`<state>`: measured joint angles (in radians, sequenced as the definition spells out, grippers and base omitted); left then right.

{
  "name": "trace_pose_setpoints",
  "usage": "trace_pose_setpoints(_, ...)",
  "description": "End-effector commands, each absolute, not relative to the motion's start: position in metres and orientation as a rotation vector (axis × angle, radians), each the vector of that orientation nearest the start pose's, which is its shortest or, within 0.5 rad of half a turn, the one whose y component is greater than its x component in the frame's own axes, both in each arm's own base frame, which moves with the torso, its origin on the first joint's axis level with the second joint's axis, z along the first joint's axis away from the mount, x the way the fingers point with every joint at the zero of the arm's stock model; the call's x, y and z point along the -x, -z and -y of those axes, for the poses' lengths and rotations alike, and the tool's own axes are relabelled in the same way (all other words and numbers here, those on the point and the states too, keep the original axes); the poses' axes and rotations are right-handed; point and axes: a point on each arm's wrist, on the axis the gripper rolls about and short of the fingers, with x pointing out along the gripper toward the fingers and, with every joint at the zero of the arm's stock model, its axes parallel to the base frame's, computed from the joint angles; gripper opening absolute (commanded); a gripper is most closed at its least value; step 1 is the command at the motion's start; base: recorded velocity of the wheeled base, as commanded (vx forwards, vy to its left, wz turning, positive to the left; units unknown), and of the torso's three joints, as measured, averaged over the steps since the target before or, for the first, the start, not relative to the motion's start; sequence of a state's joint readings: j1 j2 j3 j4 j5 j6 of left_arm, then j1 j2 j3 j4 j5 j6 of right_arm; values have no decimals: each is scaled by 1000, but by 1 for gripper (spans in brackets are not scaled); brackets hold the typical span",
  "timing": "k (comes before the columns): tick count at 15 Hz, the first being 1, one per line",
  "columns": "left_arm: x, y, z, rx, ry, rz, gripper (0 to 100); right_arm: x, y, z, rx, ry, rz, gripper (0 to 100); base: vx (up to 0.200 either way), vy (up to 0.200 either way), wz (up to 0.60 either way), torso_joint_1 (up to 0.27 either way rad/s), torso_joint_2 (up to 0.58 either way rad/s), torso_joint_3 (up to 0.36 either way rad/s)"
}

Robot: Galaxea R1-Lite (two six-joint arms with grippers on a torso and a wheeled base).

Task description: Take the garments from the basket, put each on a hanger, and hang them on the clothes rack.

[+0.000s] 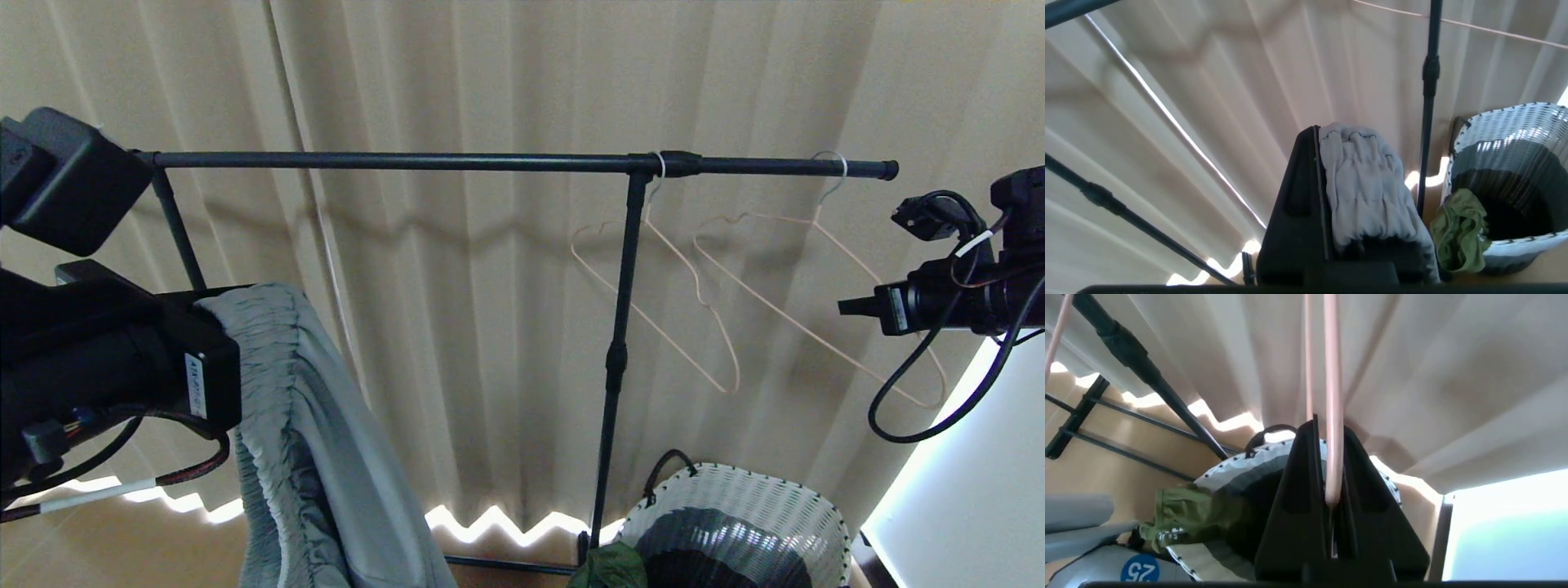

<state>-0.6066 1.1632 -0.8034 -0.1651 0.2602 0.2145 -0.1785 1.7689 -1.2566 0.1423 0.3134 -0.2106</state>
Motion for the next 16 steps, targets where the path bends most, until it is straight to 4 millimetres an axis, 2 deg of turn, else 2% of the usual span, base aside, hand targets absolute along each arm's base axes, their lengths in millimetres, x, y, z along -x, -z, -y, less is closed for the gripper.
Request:
trace_pose_setpoints(1,-144,-265,93,-293,362,-141,0,-319,-220,51,38,-189,-595,0,0,0,0,0,0,0)
trace_pose_setpoints(4,-144,-265,93,-292,362,-139,0,-312,-229,50,4,-174,-571,0,0,0,0,0,0,0)
trace_pose_setpoints(7,-146,-265,89,-296,338,-143,0,-292,-243,48,-9,-161,-534,0,0,0,0,0,0,0)
trace_pose_setpoints(11,-147,-262,86,-296,320,-150,0,-251,-241,45,-15,-134,-538,0,0,0,0,0,0,0)
trace_pose_setpoints(16,-148,-247,86,-289,312,-108,0,-208,-226,44,9,4,-587,0,0,0,0,0,0,0)
